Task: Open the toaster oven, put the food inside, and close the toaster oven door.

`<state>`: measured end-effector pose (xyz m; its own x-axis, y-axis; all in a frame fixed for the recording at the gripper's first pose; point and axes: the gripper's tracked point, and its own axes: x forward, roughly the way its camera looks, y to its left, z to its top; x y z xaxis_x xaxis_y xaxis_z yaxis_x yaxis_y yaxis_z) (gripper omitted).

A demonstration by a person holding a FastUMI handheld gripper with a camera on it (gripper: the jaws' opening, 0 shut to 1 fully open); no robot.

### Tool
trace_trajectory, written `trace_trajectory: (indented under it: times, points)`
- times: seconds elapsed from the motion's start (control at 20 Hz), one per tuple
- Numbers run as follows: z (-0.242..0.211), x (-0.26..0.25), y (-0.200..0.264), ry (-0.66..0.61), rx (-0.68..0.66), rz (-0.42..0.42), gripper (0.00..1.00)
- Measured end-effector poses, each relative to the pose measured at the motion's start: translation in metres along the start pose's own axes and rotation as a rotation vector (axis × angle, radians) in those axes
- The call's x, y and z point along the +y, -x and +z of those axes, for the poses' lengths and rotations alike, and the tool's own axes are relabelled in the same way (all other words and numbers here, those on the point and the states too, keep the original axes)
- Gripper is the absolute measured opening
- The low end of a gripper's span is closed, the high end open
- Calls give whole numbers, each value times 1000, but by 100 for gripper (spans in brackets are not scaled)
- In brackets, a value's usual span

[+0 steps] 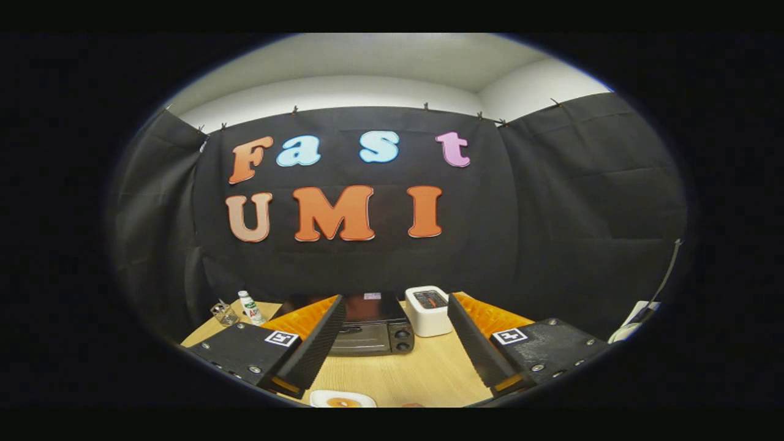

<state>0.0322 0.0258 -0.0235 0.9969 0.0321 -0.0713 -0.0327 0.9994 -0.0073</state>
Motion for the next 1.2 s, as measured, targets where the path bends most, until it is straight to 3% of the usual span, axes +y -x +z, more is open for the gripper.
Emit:
trace_trajectory:
  times: [0.55, 1.2]
  points:
    - [-53, 80, -84, 50, 200, 103, 99]
    - [-144, 131, -173, 80, 342, 104, 100]
